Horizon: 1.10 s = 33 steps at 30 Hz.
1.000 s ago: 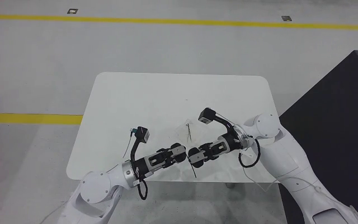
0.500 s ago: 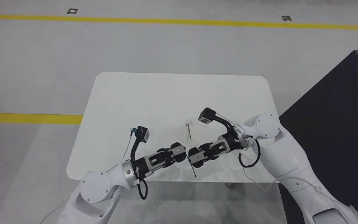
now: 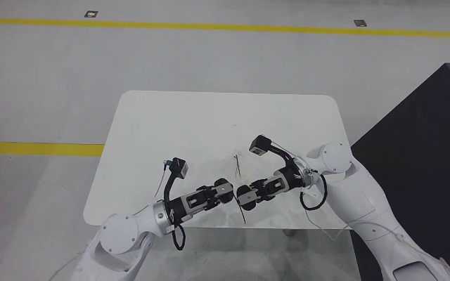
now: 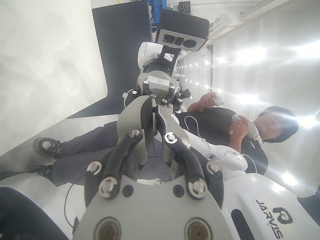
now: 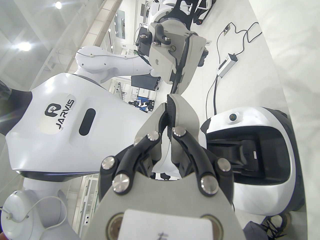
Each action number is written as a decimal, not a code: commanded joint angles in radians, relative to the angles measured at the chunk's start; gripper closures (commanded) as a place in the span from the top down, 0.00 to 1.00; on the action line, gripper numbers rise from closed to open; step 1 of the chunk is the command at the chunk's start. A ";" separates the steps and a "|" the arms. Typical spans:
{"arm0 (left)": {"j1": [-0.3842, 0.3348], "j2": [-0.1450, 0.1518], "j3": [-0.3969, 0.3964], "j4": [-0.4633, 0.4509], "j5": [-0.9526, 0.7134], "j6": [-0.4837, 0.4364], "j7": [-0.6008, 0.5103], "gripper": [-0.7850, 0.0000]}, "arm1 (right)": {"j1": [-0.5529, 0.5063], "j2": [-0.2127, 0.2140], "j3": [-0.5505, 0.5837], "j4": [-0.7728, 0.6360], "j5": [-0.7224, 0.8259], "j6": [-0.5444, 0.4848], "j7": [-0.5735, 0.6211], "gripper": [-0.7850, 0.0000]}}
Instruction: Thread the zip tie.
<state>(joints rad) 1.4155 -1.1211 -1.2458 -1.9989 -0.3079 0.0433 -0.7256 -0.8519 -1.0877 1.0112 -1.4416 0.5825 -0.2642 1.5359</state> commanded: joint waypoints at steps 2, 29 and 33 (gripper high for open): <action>-0.003 0.001 -0.011 0.002 -0.008 -0.003 0.005 0.00 | 0.000 0.000 0.000 0.000 0.000 0.000 0.000 1.00; 0.010 -0.008 -0.001 0.015 -0.067 -0.054 0.103 0.00 | 0.023 -0.016 -0.034 0.024 -0.004 -0.001 -0.101 0.98; 0.009 -0.009 0.010 0.013 -0.066 -0.049 0.104 0.00 | 0.039 -0.024 -0.061 0.047 0.001 0.006 -0.083 0.45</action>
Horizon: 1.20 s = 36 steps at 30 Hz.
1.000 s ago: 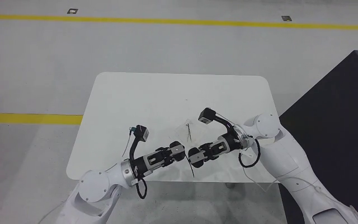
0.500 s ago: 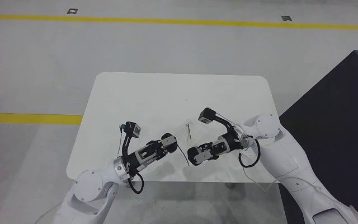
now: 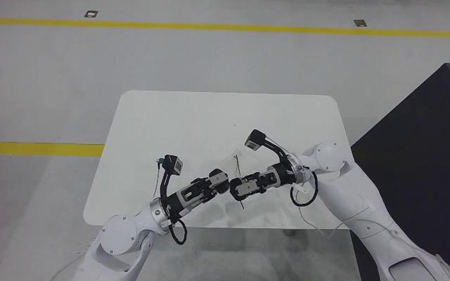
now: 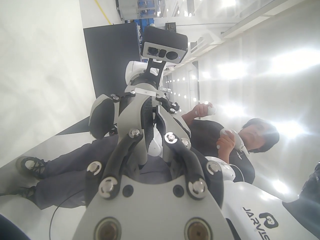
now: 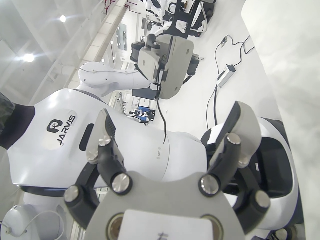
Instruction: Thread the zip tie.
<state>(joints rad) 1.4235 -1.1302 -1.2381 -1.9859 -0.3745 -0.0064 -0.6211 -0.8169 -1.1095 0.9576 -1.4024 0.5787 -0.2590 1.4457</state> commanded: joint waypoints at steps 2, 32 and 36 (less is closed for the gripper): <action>0.003 0.000 0.004 -0.001 0.003 0.000 0.000 0.00 | 0.009 -0.005 -0.016 0.018 0.006 -0.004 0.009 0.37; 0.046 0.001 -0.028 -0.019 -0.007 0.002 0.045 0.00 | -0.043 0.012 0.044 -0.017 0.025 -0.092 0.023 0.08; 0.048 0.000 -0.023 -0.020 -0.004 0.001 0.042 0.00 | -0.041 0.011 0.039 -0.016 0.026 -0.093 0.023 0.07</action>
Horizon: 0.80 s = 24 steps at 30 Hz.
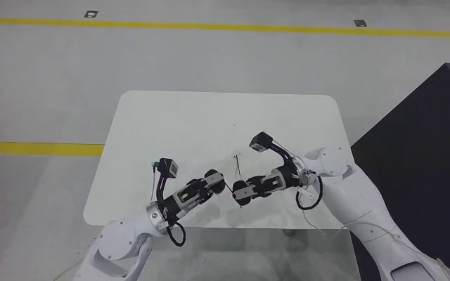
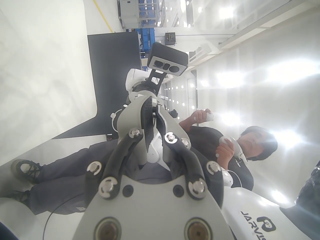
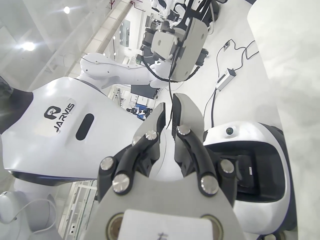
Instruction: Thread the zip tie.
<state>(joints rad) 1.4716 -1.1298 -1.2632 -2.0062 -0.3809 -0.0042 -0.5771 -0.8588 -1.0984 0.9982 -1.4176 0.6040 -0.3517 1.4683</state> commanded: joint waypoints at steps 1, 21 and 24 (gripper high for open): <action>0.000 0.000 0.004 0.001 0.006 0.000 -0.002 0.00 | 0.000 -0.001 -0.003 -0.002 0.004 -0.001 -0.001 0.07; -0.004 -0.002 0.018 -0.004 0.023 -0.001 -0.003 0.00 | 0.007 -0.005 -0.011 0.013 0.007 -0.002 -0.006 0.15; -0.003 -0.002 0.019 -0.004 0.027 -0.001 -0.002 0.00 | 0.008 -0.005 -0.011 0.015 0.005 -0.001 -0.006 0.13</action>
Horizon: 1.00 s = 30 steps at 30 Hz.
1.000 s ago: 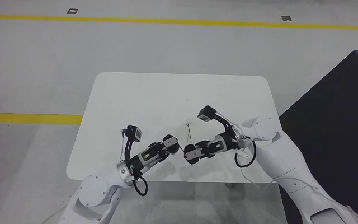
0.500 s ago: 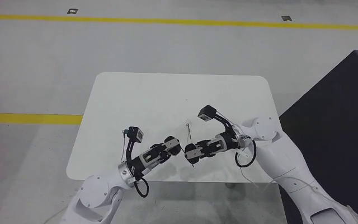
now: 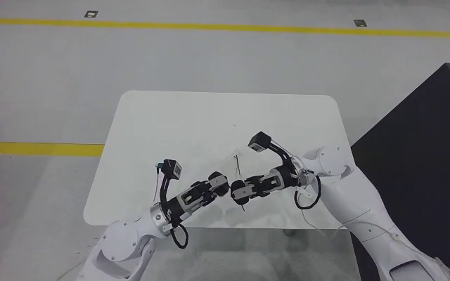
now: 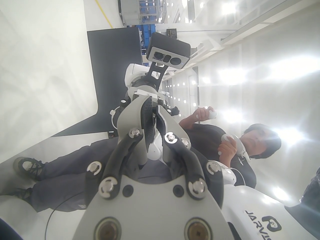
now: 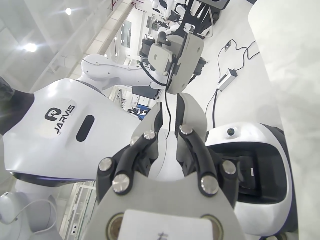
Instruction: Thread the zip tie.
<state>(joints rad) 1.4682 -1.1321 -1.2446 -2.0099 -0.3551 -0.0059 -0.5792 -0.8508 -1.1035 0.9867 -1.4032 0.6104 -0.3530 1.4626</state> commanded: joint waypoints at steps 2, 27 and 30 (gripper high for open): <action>0.001 0.000 0.000 0.000 0.005 0.003 0.001 0.00 | 0.000 -0.001 0.000 0.002 0.000 -0.001 0.000 0.12; 0.012 0.000 -0.080 -0.004 -0.059 -0.052 0.051 1.00 | 0.001 0.002 0.011 -0.026 -0.016 0.014 0.019 0.00; -0.001 0.002 -0.145 0.046 -0.102 -0.067 0.071 1.00 | -0.011 0.014 0.035 -0.076 -0.018 0.042 0.047 0.00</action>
<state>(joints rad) 1.4725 -1.1305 -1.3658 -1.9859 -0.4412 -0.0699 -0.5121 -0.8568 -1.0937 1.0120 -1.4602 0.5859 -0.3243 1.4958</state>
